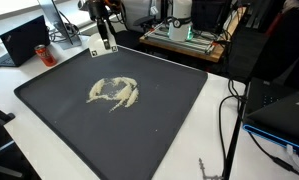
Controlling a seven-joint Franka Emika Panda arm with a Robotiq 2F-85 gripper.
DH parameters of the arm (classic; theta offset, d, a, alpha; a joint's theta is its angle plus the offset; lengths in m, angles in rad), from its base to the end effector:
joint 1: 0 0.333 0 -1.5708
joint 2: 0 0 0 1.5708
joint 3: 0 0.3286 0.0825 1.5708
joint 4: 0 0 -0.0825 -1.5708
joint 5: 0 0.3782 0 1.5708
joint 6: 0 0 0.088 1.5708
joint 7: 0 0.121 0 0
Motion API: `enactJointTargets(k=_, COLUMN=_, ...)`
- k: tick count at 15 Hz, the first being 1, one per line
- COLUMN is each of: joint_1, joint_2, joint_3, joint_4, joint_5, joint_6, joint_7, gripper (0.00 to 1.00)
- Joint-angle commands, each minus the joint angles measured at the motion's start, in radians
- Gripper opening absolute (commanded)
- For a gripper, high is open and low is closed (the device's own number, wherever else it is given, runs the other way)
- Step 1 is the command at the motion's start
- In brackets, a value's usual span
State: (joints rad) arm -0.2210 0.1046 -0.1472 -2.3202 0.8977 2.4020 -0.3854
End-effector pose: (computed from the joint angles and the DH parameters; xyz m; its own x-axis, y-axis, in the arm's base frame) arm 0.4869 -0.1741 0.3018 0.7820 -0.6233 0.0083 -0.5206 -0.6603 -0.5413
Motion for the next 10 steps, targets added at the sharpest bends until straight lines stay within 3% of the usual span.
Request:
enactJointTargets(k=1, joint_1=-0.019, joint_2=0.013, joint_3=-0.013, joint_4=0.024, joint_5=0.079, joint_6=-0.072, joint_7=-0.082, gripper=0.01)
enactJointTargets(k=10, joint_1=-0.018, joint_2=0.014, joint_3=-0.031, joint_4=0.035, joint_5=0.149, joint_6=-0.123, joint_7=-0.109, gripper=0.01)
